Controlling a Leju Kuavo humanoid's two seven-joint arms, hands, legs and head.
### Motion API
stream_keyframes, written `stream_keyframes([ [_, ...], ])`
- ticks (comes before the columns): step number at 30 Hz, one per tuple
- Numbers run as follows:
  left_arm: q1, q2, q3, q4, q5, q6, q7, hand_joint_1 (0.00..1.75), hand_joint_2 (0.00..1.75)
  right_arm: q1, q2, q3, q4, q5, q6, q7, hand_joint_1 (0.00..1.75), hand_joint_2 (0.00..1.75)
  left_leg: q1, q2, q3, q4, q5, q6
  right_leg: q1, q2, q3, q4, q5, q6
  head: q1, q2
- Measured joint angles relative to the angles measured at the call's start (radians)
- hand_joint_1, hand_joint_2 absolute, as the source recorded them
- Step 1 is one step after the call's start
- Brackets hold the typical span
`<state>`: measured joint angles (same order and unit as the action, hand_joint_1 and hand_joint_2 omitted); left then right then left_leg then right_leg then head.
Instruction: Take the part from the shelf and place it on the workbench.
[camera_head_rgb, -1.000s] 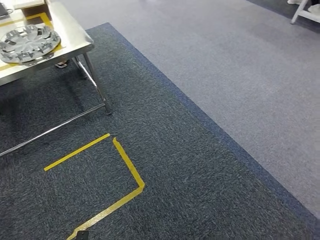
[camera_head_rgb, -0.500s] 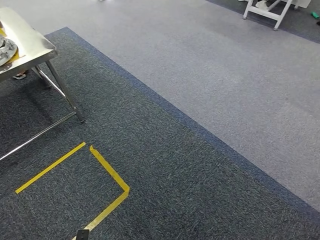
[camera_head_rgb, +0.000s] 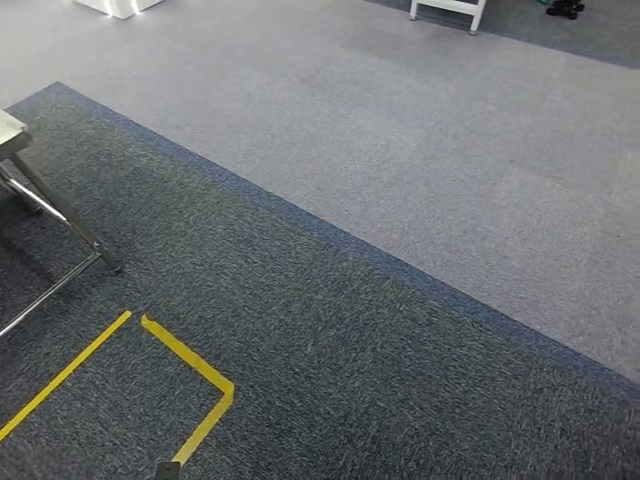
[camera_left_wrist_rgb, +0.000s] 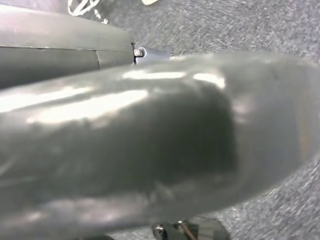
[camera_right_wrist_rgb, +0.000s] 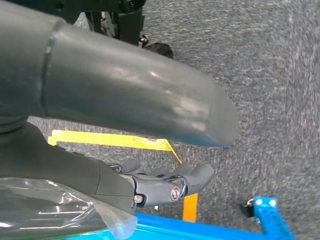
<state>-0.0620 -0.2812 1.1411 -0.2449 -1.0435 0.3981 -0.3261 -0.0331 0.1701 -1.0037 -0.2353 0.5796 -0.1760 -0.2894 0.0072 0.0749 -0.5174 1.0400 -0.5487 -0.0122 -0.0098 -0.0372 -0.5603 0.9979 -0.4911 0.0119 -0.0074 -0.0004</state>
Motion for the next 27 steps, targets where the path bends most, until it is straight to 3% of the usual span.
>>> stream_keyframes([
  [2, 0.004, 0.001, 0.000, 0.000, -0.007, 0.000, 0.009, 0.00, 0.00, -0.004, 0.004, -0.006, 0.000, -0.002, 0.009, -0.008, 0.00, 0.00, 0.002, -0.052, -0.046, 0.114, -0.068, -0.003, 0.000, 0.024, 0.000, -0.001, 0.004, -0.010, -0.003, 0.000],
  [3, 0.006, 0.002, 0.000, 0.000, -0.010, -0.001, 0.010, 0.00, 0.00, -0.006, 0.006, -0.008, 0.001, -0.002, 0.012, -0.010, 0.00, 0.00, 0.002, -0.062, -0.076, 0.183, -0.099, -0.001, 0.002, 0.038, -0.002, -0.001, 0.005, -0.012, -0.004, 0.000],
  [4, 0.007, 0.003, -0.001, 0.000, -0.012, -0.003, 0.009, 0.00, 0.00, -0.006, 0.007, -0.010, 0.001, -0.003, 0.013, -0.010, 0.00, 0.00, 0.001, -0.066, -0.099, 0.232, -0.113, 0.001, 0.004, 0.053, -0.002, 0.000, 0.006, -0.014, -0.004, 0.000],
  [5, 0.008, 0.004, -0.001, 0.000, -0.014, -0.006, 0.006, 0.00, 0.00, -0.006, 0.008, -0.012, 0.002, -0.002, 0.014, -0.007, 0.00, 0.00, 0.001, -0.068, -0.109, 0.252, -0.108, 0.004, 0.006, 0.069, -0.002, 0.000, 0.007, -0.015, -0.004, 0.000],
  [7, 0.007, 0.004, -0.003, 0.000, -0.017, -0.010, 0.000, 0.00, 0.00, -0.005, 0.009, -0.016, 0.004, 0.002, 0.012, 0.006, 0.00, 0.00, -0.001, -0.079, -0.079, 0.176, -0.043, 0.015, 0.009, 0.099, 0.001, 0.000, 0.007, -0.015, -0.004, 0.000],
  [9, 0.006, 0.006, -0.003, 0.000, -0.016, -0.023, -0.014, 0.00, 0.00, -0.006, 0.010, -0.018, 0.006, 0.015, 0.012, 0.022, 0.00, 0.00, -0.002, -0.128, -0.027, 0.045, 0.023, 0.029, 0.011, 0.125, 0.000, 0.003, 0.009, -0.013, -0.003, 0.000],
  [11, 0.005, 0.006, -0.004, 0.000, -0.012, -0.039, -0.033, 0.00, 0.00, -0.008, 0.012, -0.016, 0.008, 0.040, 0.017, 0.036, 0.00, 0.00, -0.003, -0.162, -0.003, -0.022, 0.040, 0.033, 0.009, 0.150, -0.010, 0.006, 0.013, -0.004, -0.003, 0.000],
  [13, 0.004, 0.006, -0.004, 0.000, -0.011, -0.043, -0.044, 0.00, 0.00, -0.005, 0.012, -0.012, 0.009, 0.066, 0.025, 0.044, 0.00, 0.00, -0.002, -0.146, 0.000, -0.035, 0.040, 0.032, 0.005, 0.171, -0.022, 0.003, 0.019, 0.009, -0.005, 0.000],
  [14, 0.003, 0.006, -0.004, 0.000, -0.010, -0.043, -0.047, 0.00, 0.00, -0.002, 0.011, -0.009, 0.010, 0.075, 0.027, 0.046, 0.00, 0.00, -0.001, -0.133, 0.002, -0.042, 0.044, 0.036, 0.006, 0.160, -0.028, 0.007, 0.017, 0.014, -0.004, 0.000],
  [16, 0.003, 0.006, -0.004, 0.000, -0.011, -0.039, -0.048, 0.00, 0.00, -0.001, 0.011, -0.004, 0.011, 0.088, 0.029, 0.047, 0.00, 0.00, 0.003, -0.104, 0.007, -0.056, 0.052, 0.043, 0.009, 0.109, -0.061, 0.063, -0.019, 0.022, 0.002, 0.000],
  [17, 0.004, 0.006, -0.004, 0.000, -0.012, -0.036, -0.047, 0.00, 0.00, -0.002, 0.011, -0.001, 0.011, 0.094, 0.029, 0.046, 0.00, 0.00, 0.002, -0.088, 0.009, -0.058, 0.053, 0.045, 0.009, 0.076, -0.089, 0.120, -0.050, 0.026, 0.005, 0.000],
  [18, 0.006, 0.007, -0.004, 0.000, -0.012, -0.033, -0.044, 0.00, 0.00, -0.004, 0.011, 0.003, 0.012, 0.100, 0.030, 0.046, 0.00, 0.00, 0.001, -0.073, 0.008, -0.058, 0.052, 0.046, 0.006, 0.059, -0.122, 0.187, -0.080, 0.031, 0.007, 0.000],
  [20, 0.007, 0.009, -0.004, 0.000, -0.013, -0.025, -0.038, 0.00, 0.00, -0.003, 0.011, 0.009, 0.013, 0.109, 0.030, 0.047, 0.00, 0.00, 0.000, -0.041, 0.008, -0.057, 0.050, 0.046, 0.001, 0.045, -0.163, 0.275, -0.104, 0.039, 0.007, 0.000],
  [21, 0.007, 0.010, -0.004, 0.000, -0.013, -0.022, -0.035, 0.00, 0.00, -0.001, 0.011, 0.012, 0.014, 0.113, 0.031, 0.048, 0.00, 0.00, 0.001, -0.028, 0.008, -0.057, 0.049, 0.045, -0.002, 0.040, -0.156, 0.265, -0.089, 0.042, 0.007, 0.000],
  [22, 0.006, 0.011, -0.004, 0.000, -0.013, -0.020, -0.034, 0.00, 0.00, 0.001, 0.011, 0.014, 0.014, 0.117, 0.031, 0.050, 0.00, 0.00, 0.001, -0.016, 0.010, -0.056, 0.047, 0.042, -0.005, 0.032, -0.128, 0.217, -0.060, 0.044, 0.007, 0.000],
  [24, 0.005, 0.012, -0.004, 0.000, -0.013, -0.018, -0.033, 0.00, 0.00, 0.000, 0.011, 0.018, 0.015, 0.122, 0.031, 0.051, 0.00, 0.00, -0.002, 0.005, 0.016, -0.054, 0.040, 0.033, -0.005, -0.012, -0.045, 0.073, -0.008, 0.043, 0.008, 0.000],
  [26, 0.005, 0.013, -0.004, 0.000, -0.013, -0.017, -0.033, 0.00, 0.00, -0.004, 0.012, 0.022, 0.015, 0.124, 0.031, 0.052, 0.00, 0.00, -0.007, 0.019, 0.020, -0.051, 0.033, 0.022, -0.002, -0.044, -0.001, 0.001, 0.006, 0.035, 0.006, 0.000],
  [27, 0.004, 0.014, -0.004, 0.000, -0.013, -0.017, -0.033, 0.00, 0.00, -0.005, 0.012, 0.023, 0.016, 0.124, 0.032, 0.052, 0.00, 0.00, -0.009, 0.025, 0.021, -0.051, 0.032, 0.019, 0.000, -0.042, 0.000, 0.001, 0.004, 0.029, 0.004, 0.000],
])
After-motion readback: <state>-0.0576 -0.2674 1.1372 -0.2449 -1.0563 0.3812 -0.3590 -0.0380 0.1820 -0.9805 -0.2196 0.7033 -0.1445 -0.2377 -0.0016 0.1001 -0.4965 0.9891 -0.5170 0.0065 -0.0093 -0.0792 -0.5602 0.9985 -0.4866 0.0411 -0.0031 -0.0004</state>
